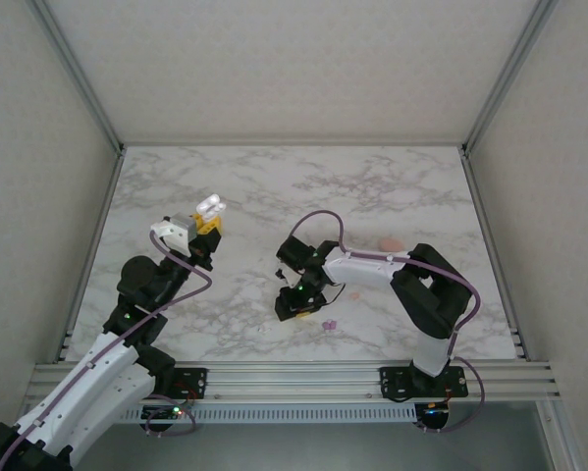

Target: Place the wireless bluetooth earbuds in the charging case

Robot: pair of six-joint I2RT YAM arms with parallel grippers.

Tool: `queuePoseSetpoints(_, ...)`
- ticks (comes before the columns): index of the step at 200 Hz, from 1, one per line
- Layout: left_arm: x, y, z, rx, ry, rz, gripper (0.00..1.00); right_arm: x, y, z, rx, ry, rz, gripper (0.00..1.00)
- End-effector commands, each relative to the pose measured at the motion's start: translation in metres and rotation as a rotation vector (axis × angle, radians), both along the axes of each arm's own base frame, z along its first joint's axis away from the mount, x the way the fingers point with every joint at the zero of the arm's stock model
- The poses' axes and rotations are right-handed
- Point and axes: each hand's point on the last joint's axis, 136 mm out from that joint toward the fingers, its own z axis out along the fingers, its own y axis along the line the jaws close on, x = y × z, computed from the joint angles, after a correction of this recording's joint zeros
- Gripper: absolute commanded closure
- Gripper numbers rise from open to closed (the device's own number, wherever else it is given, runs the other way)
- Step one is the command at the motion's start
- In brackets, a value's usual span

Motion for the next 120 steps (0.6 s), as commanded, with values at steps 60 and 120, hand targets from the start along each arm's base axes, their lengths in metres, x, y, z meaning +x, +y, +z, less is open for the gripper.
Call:
queuePoseSetpoints(60, -0.004, 0.005, 0.015, -0.009, -0.037, 0.015, 0.87, 0.007, 0.003, 0.024, 0.015, -0.086, 0.057, 0.54)
queuePoseSetpoints(120, -0.006, 0.010, 0.017, -0.002, -0.040, 0.036, 0.87, 0.026, -0.011, 0.015, -0.095, -0.236, 0.229, 0.53)
